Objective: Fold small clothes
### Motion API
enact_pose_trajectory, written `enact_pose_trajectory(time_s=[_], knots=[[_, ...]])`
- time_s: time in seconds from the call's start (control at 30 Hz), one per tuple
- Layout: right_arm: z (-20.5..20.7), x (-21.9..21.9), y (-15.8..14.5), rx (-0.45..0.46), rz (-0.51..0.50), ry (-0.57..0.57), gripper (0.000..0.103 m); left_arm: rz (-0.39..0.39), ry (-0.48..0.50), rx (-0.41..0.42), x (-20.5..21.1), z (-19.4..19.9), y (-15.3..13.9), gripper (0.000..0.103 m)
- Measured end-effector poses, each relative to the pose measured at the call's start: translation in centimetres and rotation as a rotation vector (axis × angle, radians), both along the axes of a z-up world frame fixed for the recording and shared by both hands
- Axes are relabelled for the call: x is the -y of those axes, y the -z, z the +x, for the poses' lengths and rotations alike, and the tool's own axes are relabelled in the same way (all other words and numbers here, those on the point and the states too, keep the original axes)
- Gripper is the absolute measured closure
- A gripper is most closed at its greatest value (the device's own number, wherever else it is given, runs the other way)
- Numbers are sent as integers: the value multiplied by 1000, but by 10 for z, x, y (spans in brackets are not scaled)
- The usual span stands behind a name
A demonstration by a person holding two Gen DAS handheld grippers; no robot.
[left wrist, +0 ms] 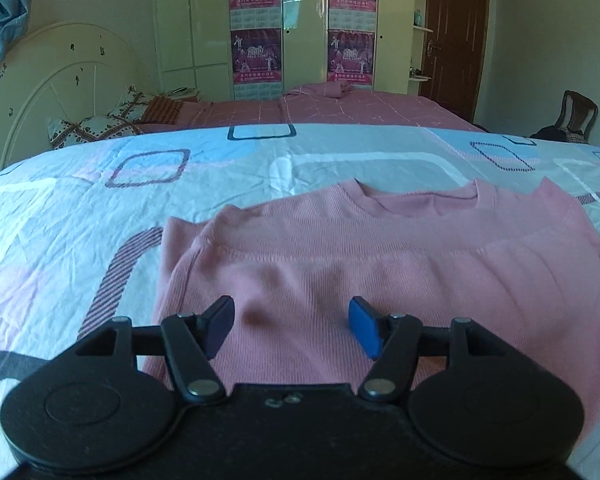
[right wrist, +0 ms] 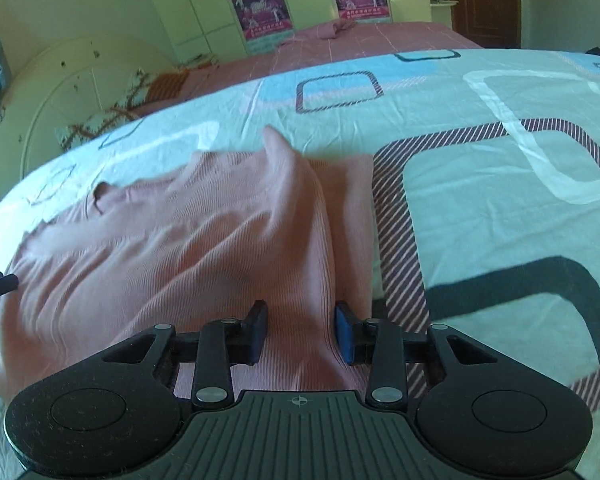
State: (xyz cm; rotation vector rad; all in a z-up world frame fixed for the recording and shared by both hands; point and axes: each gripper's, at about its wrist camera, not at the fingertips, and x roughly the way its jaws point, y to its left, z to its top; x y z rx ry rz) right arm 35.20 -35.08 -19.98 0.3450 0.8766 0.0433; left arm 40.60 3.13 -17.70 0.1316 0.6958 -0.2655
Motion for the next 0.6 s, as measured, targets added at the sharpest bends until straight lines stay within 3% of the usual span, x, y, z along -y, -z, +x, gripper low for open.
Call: enact_pose_trajectory(time_s=[0.03, 0.2, 0.37, 0.47, 0.6], knots=[[-3, -2, 0, -12, -20, 0, 100, 10, -5, -5, 0, -1, 3, 41], [-26, 0, -1, -18, -131, 34, 101, 15, -60, -32, -11, 3, 14, 36], [-34, 11, -3, -39, -72, 51, 100, 18, -76, -43, -12, 2, 10, 37], [-41, 12, -17, 6, -80, 84, 99, 5, -71, -30, -10, -6, 0, 36], [-46, -4, -39, 106, -84, 69, 89, -13, -38, 7, 2, -18, -12, 33]])
